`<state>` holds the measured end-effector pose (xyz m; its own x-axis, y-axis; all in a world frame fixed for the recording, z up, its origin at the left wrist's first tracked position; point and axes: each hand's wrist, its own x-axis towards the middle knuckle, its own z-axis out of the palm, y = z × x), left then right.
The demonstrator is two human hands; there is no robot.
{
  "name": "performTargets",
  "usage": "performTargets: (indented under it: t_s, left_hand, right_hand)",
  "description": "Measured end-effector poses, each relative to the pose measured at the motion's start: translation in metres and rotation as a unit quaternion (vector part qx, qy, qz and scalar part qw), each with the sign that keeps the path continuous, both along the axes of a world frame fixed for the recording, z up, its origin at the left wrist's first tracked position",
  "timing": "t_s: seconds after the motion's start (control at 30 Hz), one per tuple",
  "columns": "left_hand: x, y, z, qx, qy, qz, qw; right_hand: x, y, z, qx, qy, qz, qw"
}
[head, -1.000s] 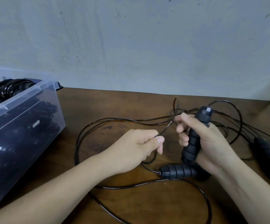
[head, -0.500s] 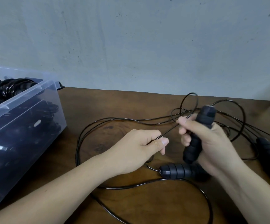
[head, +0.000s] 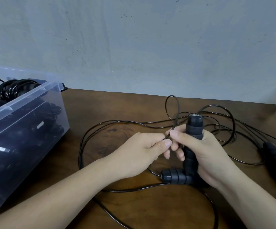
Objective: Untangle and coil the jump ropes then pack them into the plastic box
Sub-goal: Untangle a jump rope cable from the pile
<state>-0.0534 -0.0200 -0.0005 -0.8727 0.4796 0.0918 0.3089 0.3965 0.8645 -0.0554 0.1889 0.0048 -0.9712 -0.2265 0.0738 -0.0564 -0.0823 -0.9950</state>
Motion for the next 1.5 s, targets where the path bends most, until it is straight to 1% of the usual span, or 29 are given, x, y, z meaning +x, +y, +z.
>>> performTargets:
  t_s: [0.2, 0.27, 0.33, 0.4, 0.63, 0.7, 0.87, 1.0, 1.13, 1.3, 1.4, 1.5]
  left_hand:
    - [0.003, 0.002, 0.001, -0.028, 0.027, -0.011, 0.999]
    - [0.002, 0.002, 0.001, -0.034, 0.028, -0.012, 0.999]
    - [0.001, 0.002, 0.001, -0.039, 0.029, -0.006, 0.999]
    - [0.000, 0.001, 0.002, -0.043, 0.032, 0.002, 0.999]
    - [-0.002, -0.002, -0.001, -0.045, 0.022, 0.008, 0.999]
    - [-0.002, -0.002, -0.001, -0.038, 0.018, 0.009, 0.999]
    - [0.000, -0.001, -0.002, -0.029, 0.022, -0.007, 0.999]
    - [0.002, 0.000, -0.001, -0.027, 0.024, -0.008, 0.999]
    - [0.003, 0.002, 0.003, -0.043, 0.038, -0.005, 0.998]
    - [0.001, -0.001, 0.004, -0.059, 0.026, 0.008, 0.998]
    - [0.001, -0.001, 0.003, -0.060, 0.017, 0.003, 0.998]
    - [0.002, 0.001, 0.000, -0.035, 0.000, -0.006, 0.999]
  right_hand:
    - [0.000, 0.001, 0.000, 0.000, 0.012, -0.011, 1.000]
    - [-0.002, 0.004, 0.003, -0.041, -0.001, -0.032, 0.999]
    - [-0.007, 0.010, 0.009, -0.100, -0.023, -0.072, 0.992]
    - [-0.012, 0.015, 0.011, -0.138, -0.031, -0.097, 0.985]
    - [-0.018, 0.022, 0.010, -0.173, -0.041, -0.115, 0.977]
    - [-0.018, 0.020, 0.009, -0.160, -0.038, -0.102, 0.981]
    - [-0.004, 0.005, 0.004, -0.050, -0.018, -0.011, 0.999]
    - [0.001, 0.001, 0.003, 0.011, 0.000, 0.016, 1.000]
    - [-0.004, 0.007, 0.003, -0.033, -0.005, -0.032, 0.999]
    - [-0.025, 0.029, 0.009, -0.139, -0.045, -0.110, 0.983]
    - [-0.033, 0.041, 0.010, -0.161, -0.060, -0.114, 0.978]
    - [-0.030, 0.034, 0.007, -0.154, -0.064, -0.096, 0.981]
